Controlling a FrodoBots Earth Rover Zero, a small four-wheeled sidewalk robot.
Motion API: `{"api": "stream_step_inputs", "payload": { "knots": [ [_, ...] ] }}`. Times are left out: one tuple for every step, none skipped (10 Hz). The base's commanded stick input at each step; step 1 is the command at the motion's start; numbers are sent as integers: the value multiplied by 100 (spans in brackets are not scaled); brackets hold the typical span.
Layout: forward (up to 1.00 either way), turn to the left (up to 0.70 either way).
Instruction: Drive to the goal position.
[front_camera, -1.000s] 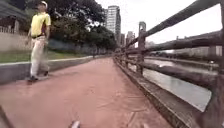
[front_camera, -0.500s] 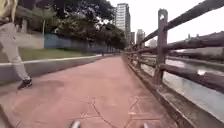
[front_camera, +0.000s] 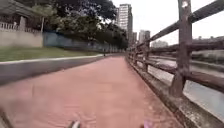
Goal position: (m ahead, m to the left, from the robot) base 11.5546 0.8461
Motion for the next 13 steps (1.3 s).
{"api": "stream_step_inputs", "payload": {
  "knots": [
    [100, 0],
    [100, 0],
    [100, 0],
    [100, 0],
    [100, 0],
    [100, 0],
    [100, 0],
    [100, 0],
    [100, -11],
    [100, -38],
    [100, -13],
    [100, 0],
    [100, 0]
  ]
}}
